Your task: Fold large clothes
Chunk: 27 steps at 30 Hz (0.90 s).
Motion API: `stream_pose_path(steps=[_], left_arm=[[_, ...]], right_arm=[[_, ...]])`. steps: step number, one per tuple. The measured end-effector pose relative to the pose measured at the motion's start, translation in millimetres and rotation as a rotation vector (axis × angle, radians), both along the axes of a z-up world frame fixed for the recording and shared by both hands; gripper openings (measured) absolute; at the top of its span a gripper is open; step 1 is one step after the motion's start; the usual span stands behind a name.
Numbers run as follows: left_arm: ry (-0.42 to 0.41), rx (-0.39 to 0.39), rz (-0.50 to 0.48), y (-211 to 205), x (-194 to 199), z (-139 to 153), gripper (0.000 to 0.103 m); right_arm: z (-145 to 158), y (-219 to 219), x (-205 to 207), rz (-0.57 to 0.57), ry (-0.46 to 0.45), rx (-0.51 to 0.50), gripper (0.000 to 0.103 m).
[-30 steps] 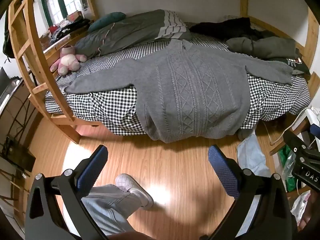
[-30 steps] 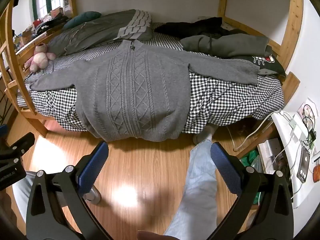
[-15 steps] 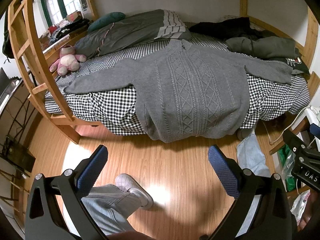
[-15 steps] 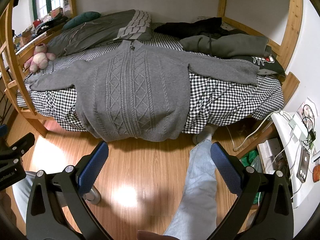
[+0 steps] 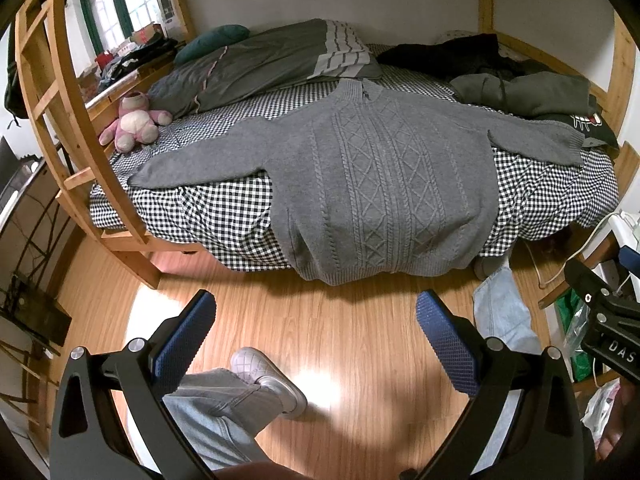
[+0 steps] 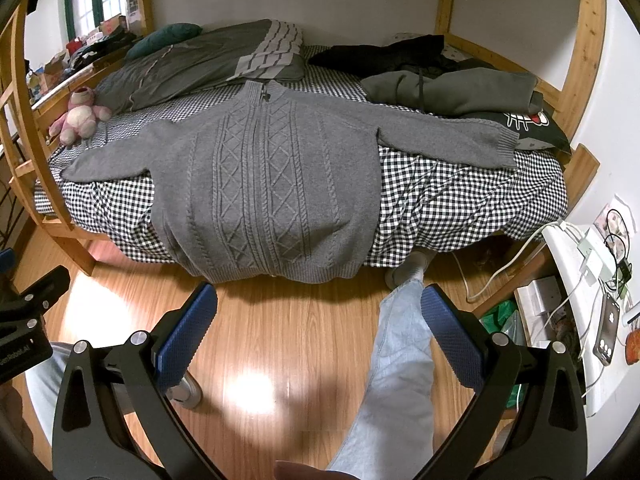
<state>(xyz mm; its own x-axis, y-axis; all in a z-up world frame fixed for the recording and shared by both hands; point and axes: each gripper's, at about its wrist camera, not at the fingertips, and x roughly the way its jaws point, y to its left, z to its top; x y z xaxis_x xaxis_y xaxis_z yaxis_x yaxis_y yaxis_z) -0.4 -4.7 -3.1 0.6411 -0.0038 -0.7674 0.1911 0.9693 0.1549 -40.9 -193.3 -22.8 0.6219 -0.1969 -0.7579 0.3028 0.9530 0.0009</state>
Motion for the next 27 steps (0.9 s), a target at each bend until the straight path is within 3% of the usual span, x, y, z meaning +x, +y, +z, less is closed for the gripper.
stream_pose_path(steps=[27], left_arm=[[0.01,-0.001,-0.009,3.3,-1.3,-1.1,0.099]], right_arm=[[0.9,1.8,1.4,0.008,-0.002,-0.002,0.101]])
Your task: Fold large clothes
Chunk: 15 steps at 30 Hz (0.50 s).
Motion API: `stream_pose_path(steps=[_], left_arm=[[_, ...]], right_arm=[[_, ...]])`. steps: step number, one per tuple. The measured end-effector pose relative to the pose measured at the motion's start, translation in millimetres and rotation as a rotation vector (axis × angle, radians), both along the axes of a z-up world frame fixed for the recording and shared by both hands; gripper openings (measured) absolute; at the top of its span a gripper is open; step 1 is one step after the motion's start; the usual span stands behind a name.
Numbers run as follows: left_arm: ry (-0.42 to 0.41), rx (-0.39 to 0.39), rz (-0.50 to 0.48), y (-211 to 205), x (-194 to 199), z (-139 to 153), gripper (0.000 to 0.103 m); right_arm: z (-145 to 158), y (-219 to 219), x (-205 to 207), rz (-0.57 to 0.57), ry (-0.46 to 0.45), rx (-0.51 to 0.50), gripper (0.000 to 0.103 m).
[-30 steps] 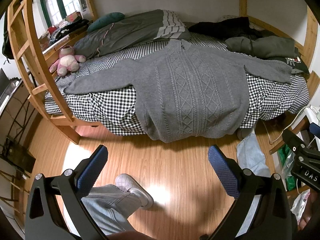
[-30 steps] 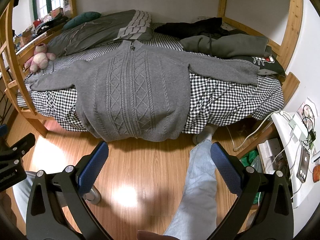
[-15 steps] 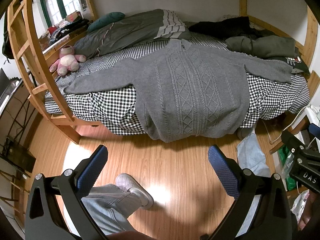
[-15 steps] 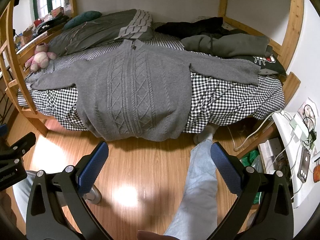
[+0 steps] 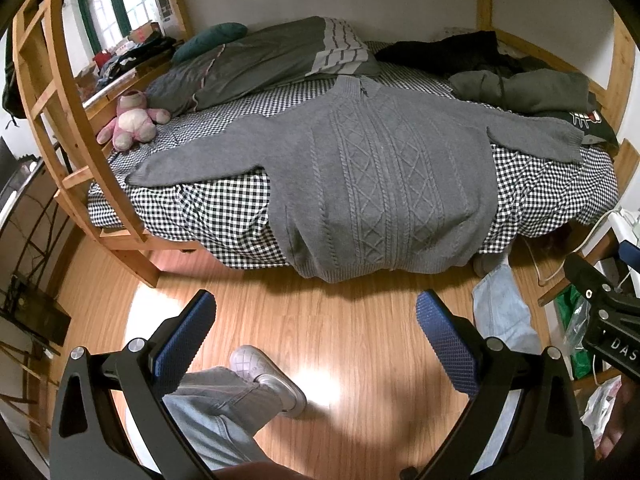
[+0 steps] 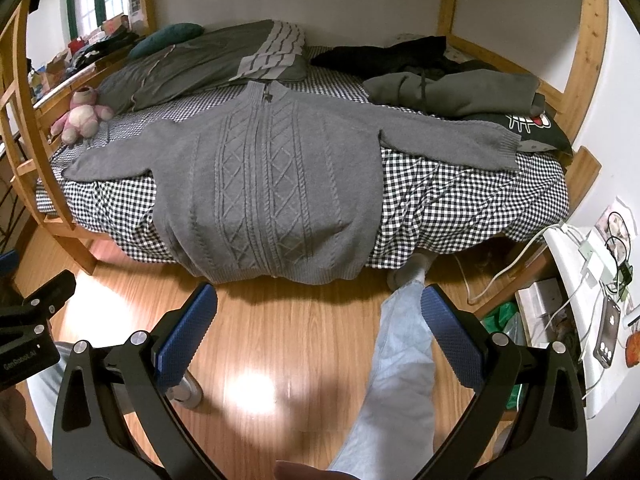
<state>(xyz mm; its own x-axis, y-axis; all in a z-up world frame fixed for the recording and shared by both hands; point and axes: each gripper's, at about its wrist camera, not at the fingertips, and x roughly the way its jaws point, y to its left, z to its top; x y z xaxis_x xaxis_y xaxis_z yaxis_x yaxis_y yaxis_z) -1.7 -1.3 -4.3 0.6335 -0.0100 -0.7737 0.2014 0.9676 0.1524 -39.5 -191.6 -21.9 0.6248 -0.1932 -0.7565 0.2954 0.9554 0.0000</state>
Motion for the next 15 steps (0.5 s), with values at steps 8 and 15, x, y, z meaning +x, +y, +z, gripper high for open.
stream_pose_path(steps=[8,15], left_arm=[[0.0,0.001,0.002,-0.2,0.4,-0.6,0.099],[-0.001,0.001,0.002,-0.4,0.3,-0.5,0.099]], right_arm=[[-0.4,-0.1,-0.1,-0.001,0.0,0.0,0.101],[0.3,-0.1,-0.6,-0.004,-0.002,0.0,0.101]])
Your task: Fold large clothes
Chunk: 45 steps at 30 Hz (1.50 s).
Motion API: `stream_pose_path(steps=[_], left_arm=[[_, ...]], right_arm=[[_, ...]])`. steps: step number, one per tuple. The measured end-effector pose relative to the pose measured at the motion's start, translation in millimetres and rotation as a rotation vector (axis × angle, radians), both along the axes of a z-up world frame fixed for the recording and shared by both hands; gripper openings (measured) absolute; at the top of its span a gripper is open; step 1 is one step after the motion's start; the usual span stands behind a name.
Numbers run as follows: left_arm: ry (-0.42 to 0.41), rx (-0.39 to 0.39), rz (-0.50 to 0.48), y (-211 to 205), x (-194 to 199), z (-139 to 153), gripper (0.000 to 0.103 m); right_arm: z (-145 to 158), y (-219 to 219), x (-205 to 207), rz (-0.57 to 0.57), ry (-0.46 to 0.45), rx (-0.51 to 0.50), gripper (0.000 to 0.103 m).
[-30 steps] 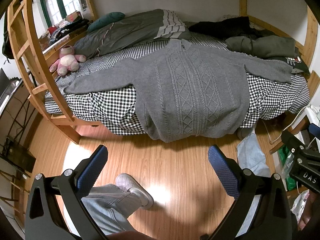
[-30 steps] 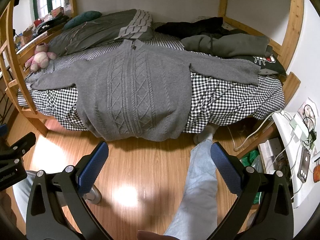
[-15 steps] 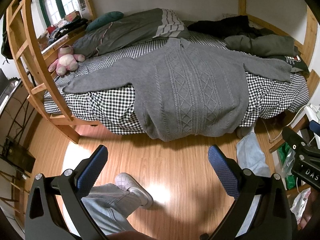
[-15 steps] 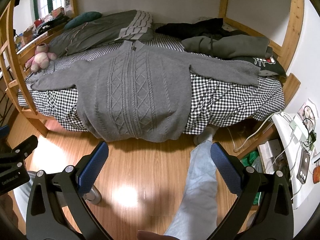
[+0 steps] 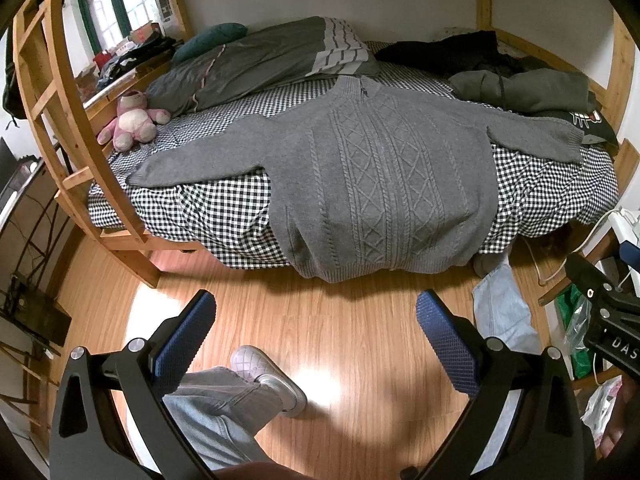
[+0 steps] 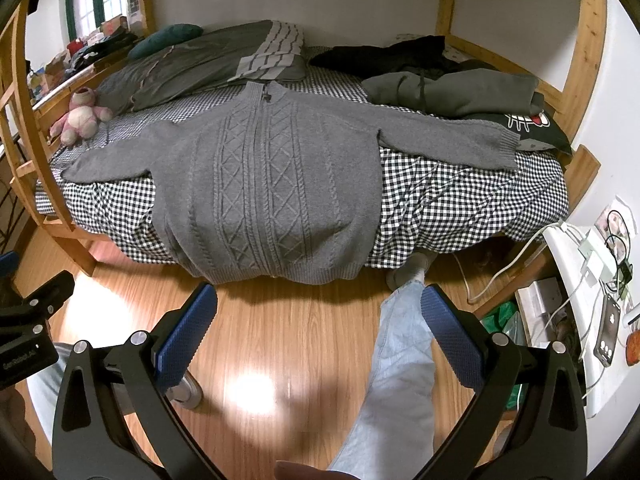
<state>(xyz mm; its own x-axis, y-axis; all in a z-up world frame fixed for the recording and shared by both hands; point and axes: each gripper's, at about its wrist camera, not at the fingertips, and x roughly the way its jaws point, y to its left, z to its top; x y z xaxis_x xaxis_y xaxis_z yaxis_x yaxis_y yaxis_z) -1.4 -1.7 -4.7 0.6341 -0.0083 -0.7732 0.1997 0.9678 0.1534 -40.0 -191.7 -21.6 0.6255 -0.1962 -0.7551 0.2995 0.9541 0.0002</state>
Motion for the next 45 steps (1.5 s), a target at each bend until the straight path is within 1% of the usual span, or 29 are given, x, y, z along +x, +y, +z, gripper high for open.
stream_pose_path(steps=[8,13,18,23,25,26,27,28,30,32,34,35,36,38,40,42,43,44,45], left_arm=[[0.005,0.006,0.002,1,2,-1,0.099],[0.025,0.028,0.025,4,18,-11,0.099],[0.056,0.048,0.033,2,42,-25,0.099],[0.06,0.071,0.036,-3,68,-31,0.099],[0.065,0.064,0.044,-2,86,-33,0.099],[0.072,0.058,0.056,-1,97,-33,0.099],[0.083,0.058,0.072,1,107,-35,0.099],[0.097,0.06,0.09,3,117,-36,0.099],[0.133,0.049,0.132,11,146,-39,0.099],[0.153,0.028,0.172,23,169,-39,0.099],[0.146,0.006,0.211,38,191,-37,0.099],[0.137,-0.004,0.226,44,199,-36,0.099],[0.108,-0.028,0.258,57,215,-34,0.099],[0.077,-0.03,0.31,72,238,-35,0.099],[0.031,-0.037,0.372,96,272,-43,0.099],[-0.013,-0.074,0.375,116,298,-55,0.099],[-0.026,-0.112,0.339,128,313,-65,0.099],[-0.026,-0.141,0.31,135,322,-72,0.099],[0.0,-0.193,0.277,149,338,-87,0.099]], right_arm=[[-1,-3,2,0.001,0.004,0.012,0.101],[-10,-10,15,-0.011,0.017,0.023,0.101],[-23,-15,38,-0.009,0.043,0.034,0.101],[-29,-18,71,0.006,0.045,0.035,0.101],[-31,-18,86,0.014,0.036,0.043,0.101],[-32,-19,96,0.036,0.012,0.049,0.101],[-33,-17,107,0.071,-0.015,0.037,0.101],[-35,-16,115,0.092,-0.023,0.022,0.101],[-45,-12,142,0.144,-0.009,-0.02,0.101],[-49,-9,164,0.165,0.009,-0.043,0.101],[-49,-6,181,0.177,0.025,-0.053,0.101],[-46,-5,189,0.18,0.015,-0.046,0.101],[-43,-3,195,0.189,0.006,-0.036,0.101],[-42,3,205,0.218,-0.014,-0.017,0.101],[-46,10,218,0.249,-0.024,-0.025,0.101],[-53,24,232,0.301,-0.058,-0.052,0.101],[-56,31,237,0.318,-0.071,-0.068,0.101],[-62,43,246,0.342,-0.08,-0.096,0.101],[-66,53,253,0.357,-0.084,-0.114,0.101]])
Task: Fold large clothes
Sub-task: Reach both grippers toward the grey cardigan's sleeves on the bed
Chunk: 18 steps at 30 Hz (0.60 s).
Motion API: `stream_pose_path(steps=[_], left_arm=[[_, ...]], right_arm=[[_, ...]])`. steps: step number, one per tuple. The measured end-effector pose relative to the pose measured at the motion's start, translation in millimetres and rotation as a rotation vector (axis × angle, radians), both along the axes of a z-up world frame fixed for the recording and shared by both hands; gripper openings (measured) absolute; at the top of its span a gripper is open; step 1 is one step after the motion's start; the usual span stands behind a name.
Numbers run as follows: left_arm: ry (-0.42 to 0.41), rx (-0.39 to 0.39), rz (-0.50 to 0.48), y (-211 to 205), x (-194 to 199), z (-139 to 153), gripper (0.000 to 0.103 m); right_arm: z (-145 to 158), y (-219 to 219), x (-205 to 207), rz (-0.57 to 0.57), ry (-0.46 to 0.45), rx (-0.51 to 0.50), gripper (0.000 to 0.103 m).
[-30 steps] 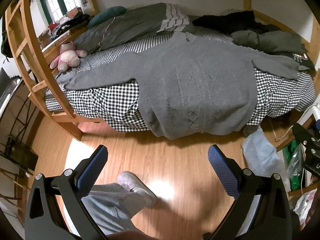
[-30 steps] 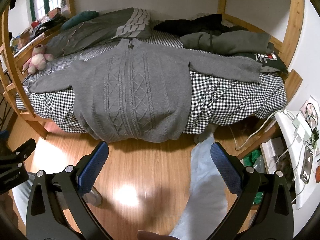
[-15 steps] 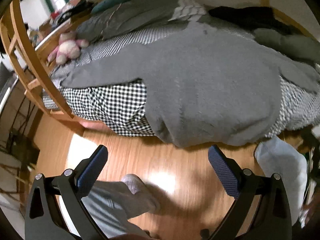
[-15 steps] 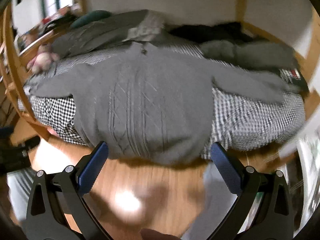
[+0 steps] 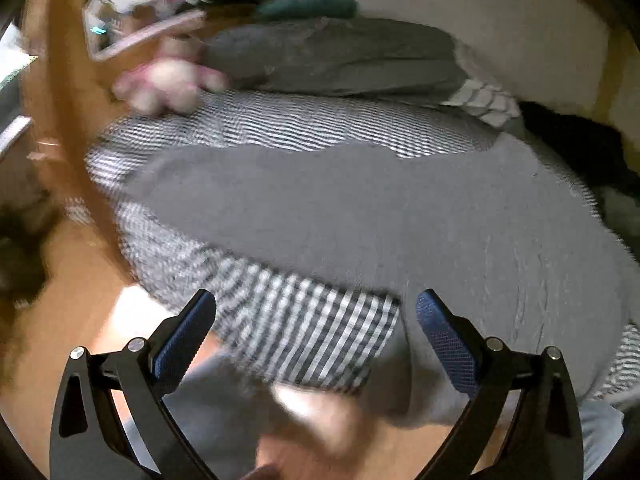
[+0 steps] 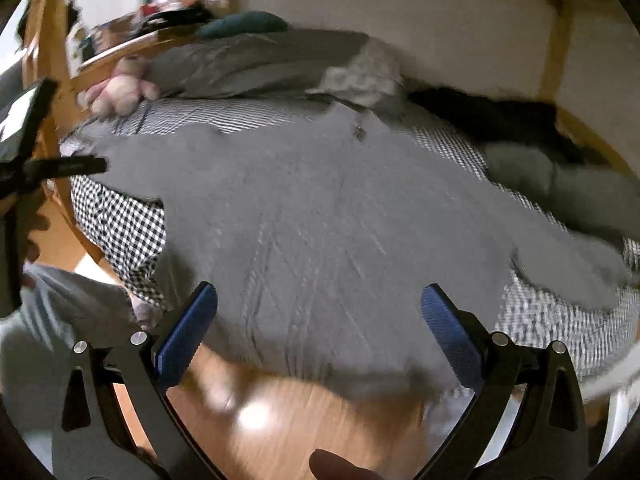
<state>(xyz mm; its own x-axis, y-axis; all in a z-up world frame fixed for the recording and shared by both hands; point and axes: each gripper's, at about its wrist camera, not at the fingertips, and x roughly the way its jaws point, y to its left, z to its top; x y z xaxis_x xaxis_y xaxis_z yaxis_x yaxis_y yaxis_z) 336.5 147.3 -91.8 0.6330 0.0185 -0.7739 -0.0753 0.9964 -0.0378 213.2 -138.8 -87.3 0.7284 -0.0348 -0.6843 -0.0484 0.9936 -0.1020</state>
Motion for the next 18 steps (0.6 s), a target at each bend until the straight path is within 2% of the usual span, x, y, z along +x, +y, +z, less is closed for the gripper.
stream_pose_path(steps=[2,4,5,7,10,14,16,18], left_arm=[[0.049,-0.075,0.007,22,19,-22,0.099],[0.044,-0.245,0.026,59,37,-39,0.099],[0.025,-0.303,0.042,77,43,-43,0.099],[-0.029,-0.406,0.106,118,56,-50,0.099],[-0.004,-0.559,0.219,170,81,-68,0.099],[-0.013,-0.619,0.288,213,106,-80,0.099],[-0.025,-0.632,0.303,225,113,-81,0.099],[-0.055,-0.679,0.296,234,119,-79,0.099]], right_arm=[[-12,30,24,0.076,-0.01,-0.017,0.101],[-21,59,48,0.139,0.002,-0.026,0.101],[-25,75,59,0.176,-0.001,-0.028,0.101],[-31,100,74,0.232,-0.017,-0.025,0.101],[-43,138,102,0.293,-0.006,-0.043,0.101],[-57,177,128,0.36,-0.02,-0.029,0.101],[-66,197,137,0.403,-0.036,-0.043,0.101],[-72,218,143,0.445,-0.069,-0.074,0.101]])
